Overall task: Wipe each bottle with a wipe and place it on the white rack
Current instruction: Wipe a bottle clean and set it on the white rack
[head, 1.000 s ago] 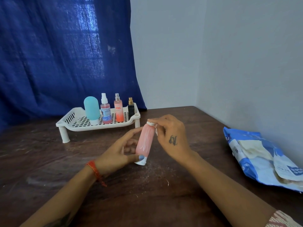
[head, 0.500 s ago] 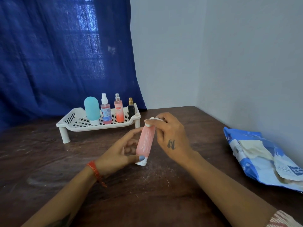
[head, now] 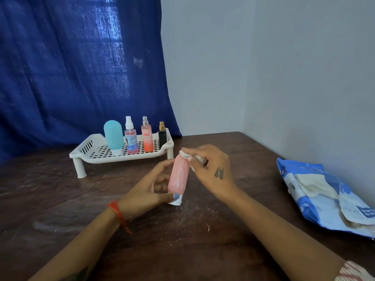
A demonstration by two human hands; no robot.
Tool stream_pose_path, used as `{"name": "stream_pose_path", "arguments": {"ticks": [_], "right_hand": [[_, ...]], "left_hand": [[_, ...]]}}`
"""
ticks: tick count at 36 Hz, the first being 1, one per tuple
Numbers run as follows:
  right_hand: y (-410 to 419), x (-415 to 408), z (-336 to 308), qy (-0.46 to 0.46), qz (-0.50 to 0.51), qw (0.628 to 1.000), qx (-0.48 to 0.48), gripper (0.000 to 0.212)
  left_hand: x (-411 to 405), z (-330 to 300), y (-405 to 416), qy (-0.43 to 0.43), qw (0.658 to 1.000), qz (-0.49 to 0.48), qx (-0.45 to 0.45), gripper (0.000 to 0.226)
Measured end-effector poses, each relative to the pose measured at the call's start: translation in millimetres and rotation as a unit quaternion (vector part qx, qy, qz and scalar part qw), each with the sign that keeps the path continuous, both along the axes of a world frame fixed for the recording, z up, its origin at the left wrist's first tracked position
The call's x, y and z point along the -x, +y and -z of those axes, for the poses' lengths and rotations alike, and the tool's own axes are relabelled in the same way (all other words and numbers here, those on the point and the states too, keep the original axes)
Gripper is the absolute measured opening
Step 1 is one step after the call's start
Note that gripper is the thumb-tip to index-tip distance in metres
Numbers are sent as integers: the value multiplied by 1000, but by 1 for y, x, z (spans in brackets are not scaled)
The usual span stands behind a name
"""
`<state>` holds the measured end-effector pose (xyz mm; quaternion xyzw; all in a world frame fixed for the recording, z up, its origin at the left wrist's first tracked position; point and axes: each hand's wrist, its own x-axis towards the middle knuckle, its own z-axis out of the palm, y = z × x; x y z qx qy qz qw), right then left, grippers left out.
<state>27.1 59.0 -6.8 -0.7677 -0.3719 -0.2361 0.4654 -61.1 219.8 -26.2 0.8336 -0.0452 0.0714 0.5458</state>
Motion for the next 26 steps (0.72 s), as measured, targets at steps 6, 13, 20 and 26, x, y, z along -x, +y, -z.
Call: {"name": "stream_pose_path", "arguments": {"ticks": [6, 13, 20, 26], "right_hand": [[2, 0, 3, -18, -18, 1000, 19, 28], [-4, -6, 3, 22, 7, 1000, -18, 23], [1, -5, 5, -24, 19, 999, -16, 15], [-2, -6, 5, -13, 15, 1000, 8, 11]], "left_hand": [[1, -2, -4, -4, 1000, -15, -2, 86], [1, -4, -2, 7, 1000, -7, -19, 77], [2, -5, 1, 12, 1000, -11, -12, 85], [3, -8, 0, 6, 1000, -10, -8, 87]]}}
